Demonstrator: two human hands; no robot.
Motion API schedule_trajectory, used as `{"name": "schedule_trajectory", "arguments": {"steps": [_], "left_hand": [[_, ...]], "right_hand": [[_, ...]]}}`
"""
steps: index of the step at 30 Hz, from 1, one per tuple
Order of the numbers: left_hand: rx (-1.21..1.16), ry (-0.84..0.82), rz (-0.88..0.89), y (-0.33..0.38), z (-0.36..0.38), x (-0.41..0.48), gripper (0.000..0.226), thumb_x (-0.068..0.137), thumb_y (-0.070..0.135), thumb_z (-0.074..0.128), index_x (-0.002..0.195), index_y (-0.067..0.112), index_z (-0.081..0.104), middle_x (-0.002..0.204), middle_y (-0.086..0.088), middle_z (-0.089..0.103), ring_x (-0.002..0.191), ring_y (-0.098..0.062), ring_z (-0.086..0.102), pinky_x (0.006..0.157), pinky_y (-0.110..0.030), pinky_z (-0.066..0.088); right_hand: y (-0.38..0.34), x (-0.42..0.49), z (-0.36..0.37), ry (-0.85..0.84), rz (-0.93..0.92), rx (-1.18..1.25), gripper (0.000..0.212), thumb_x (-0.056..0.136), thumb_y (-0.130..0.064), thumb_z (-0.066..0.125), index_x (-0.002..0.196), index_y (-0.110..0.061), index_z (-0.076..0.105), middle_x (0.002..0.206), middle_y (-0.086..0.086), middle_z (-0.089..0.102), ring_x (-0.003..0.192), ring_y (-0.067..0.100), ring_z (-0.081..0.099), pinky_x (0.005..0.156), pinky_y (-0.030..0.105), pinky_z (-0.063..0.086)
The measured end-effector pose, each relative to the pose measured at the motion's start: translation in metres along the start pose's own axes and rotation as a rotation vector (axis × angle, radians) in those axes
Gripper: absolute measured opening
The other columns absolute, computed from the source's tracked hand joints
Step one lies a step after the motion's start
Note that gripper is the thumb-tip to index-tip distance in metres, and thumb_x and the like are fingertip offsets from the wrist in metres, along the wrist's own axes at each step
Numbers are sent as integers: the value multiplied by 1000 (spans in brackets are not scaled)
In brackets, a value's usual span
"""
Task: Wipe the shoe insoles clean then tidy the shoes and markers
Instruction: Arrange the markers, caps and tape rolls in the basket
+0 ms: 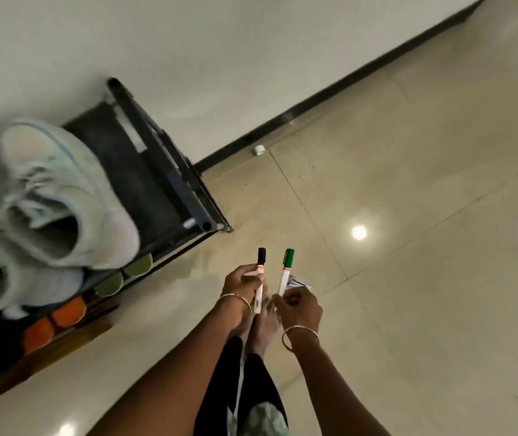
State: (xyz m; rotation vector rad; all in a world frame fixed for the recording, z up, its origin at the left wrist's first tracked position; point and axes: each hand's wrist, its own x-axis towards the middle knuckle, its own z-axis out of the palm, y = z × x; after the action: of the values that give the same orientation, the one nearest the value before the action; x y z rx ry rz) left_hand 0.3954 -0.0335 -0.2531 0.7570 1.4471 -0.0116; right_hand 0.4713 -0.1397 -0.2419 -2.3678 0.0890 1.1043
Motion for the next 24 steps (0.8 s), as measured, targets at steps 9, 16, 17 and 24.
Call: {"name": "schedule_trajectory", "arguments": {"steps": [9, 16, 17, 24], "left_hand": [[-205, 11, 76, 86, -31, -172, 24, 93, -8, 60, 114, 2, 67, 66, -9, 67, 67, -22, 62, 65, -31, 54], [-184, 64, 263, 114, -82, -270, 23, 93, 1, 65, 115, 9, 67, 85, -15, 69, 68, -22, 65, 51, -27, 55], [-209, 92, 282, 114, -93, -281, 23, 93, 2, 66, 115, 6, 68, 84, -14, 70, 68, -22, 65, 53, -27, 55], [-416, 307, 304, 98, -177, -326, 18, 91, 1, 67, 109, 0, 69, 78, -11, 71, 70, -21, 67, 73, -32, 54]], "right_hand": [[-69, -136, -101, 7, -167, 24, 23, 67, -26, 85, 73, -22, 64, 67, -4, 72, 63, 14, 71, 71, 33, 58], [-128, -236, -115, -77, -362, 36, 22, 70, -16, 84, 75, -13, 63, 64, 1, 71, 49, 7, 67, 50, 11, 46], [-136, -249, -112, -101, -396, 10, 22, 70, -17, 84, 74, -14, 63, 64, 1, 71, 49, 6, 67, 51, 11, 45], [-182, -311, -62, -271, -623, -183, 24, 71, -14, 82, 70, -16, 58, 68, 5, 71, 51, 14, 68, 51, 14, 47]]}}
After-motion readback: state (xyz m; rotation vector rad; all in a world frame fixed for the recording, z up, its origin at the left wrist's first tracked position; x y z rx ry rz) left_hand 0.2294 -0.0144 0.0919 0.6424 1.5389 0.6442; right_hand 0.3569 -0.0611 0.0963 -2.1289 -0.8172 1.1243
